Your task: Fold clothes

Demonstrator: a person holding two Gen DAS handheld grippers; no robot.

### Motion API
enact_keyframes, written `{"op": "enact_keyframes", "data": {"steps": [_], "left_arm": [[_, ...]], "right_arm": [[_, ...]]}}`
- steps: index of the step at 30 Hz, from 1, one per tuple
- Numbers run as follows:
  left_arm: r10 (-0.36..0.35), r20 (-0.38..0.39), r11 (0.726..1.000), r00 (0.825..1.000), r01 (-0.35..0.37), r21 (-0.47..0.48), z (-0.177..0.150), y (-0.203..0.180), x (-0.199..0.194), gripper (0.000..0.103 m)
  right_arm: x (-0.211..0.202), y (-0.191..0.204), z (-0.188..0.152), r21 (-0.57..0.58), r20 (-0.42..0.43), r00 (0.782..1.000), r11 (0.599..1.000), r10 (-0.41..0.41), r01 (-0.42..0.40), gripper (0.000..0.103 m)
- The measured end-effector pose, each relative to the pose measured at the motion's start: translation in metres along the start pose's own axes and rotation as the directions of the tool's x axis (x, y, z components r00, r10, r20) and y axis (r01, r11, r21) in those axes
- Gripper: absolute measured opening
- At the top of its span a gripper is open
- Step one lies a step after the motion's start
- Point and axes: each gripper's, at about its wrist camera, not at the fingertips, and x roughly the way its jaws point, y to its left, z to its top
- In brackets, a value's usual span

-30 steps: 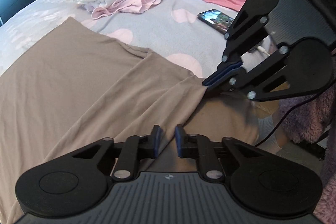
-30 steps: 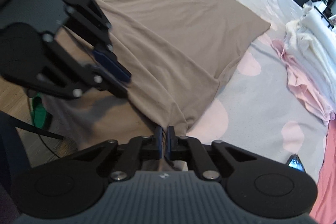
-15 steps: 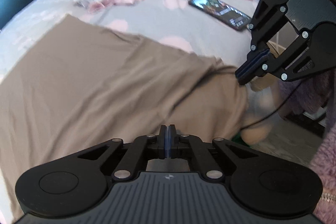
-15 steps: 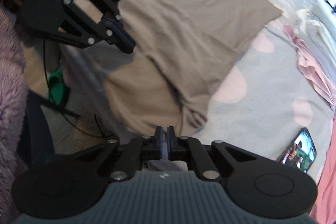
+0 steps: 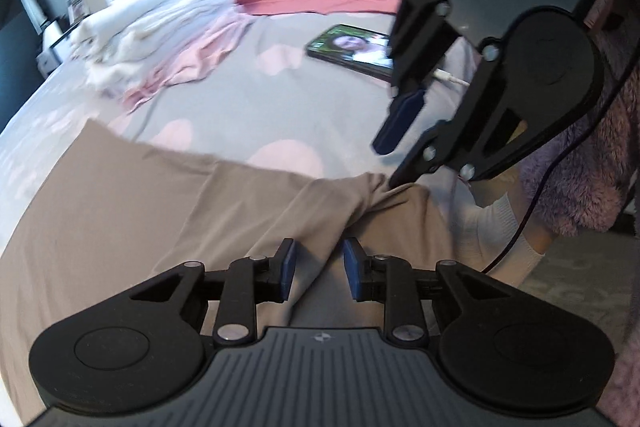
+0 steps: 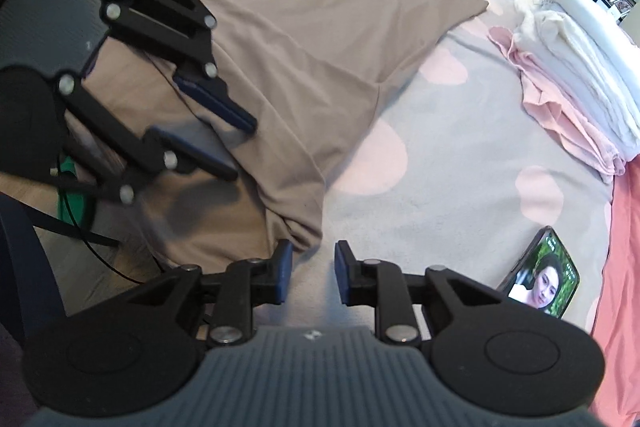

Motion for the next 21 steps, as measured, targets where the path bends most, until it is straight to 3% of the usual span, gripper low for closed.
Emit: {"op": "enact_keyframes", "data": {"steps": [4, 6, 8, 12, 19, 21], "left_arm": [[0.022, 0.006, 0.999, 1.000, -0.022, -0.038, 0.002, 0.004, 0.011, 0.001], [0.018, 0.026, 0.996, 0.999, -0.016, -0.084, 0.003, 0.011, 0.005, 0.000], [0.015, 0.048, 0.992, 0.999, -0.009, -0.128, 0.004, 0.018, -0.005, 0.000], [0.015, 0.060, 0.983, 0.998, -0.004, -0.181, 0.003, 0.026, -0.024, 0.000], [-0.010, -0.031, 0.983, 0.999, 0.005, -0.181, -0.017, 0.020, -0.034, 0.000], [-0.001, -0.050, 0.982, 0.999, -0.009, -0.191, -0.021, 0.020, -0.033, 0.000]], "right_arm": [[0.009, -0.004, 0.002, 0.041, -0.013, 1.000, 0.999, 0.016, -0.016, 0.026], [0.010, -0.006, 0.004, 0.063, -0.016, 0.999, 0.998, 0.030, -0.028, 0.020], [0.006, -0.006, 0.005, 0.076, -0.011, 0.999, 0.996, 0.037, -0.036, 0.000], [-0.008, -0.001, 0.002, 0.056, 0.000, 1.000, 0.998, 0.018, -0.018, 0.000], [-0.024, 0.011, 0.000, 0.010, -0.013, 1.000, 1.000, -0.001, 0.002, 0.000], [-0.021, 0.008, -0.001, 0.019, -0.007, 1.000, 1.000, -0.001, 0.001, 0.006]]}}
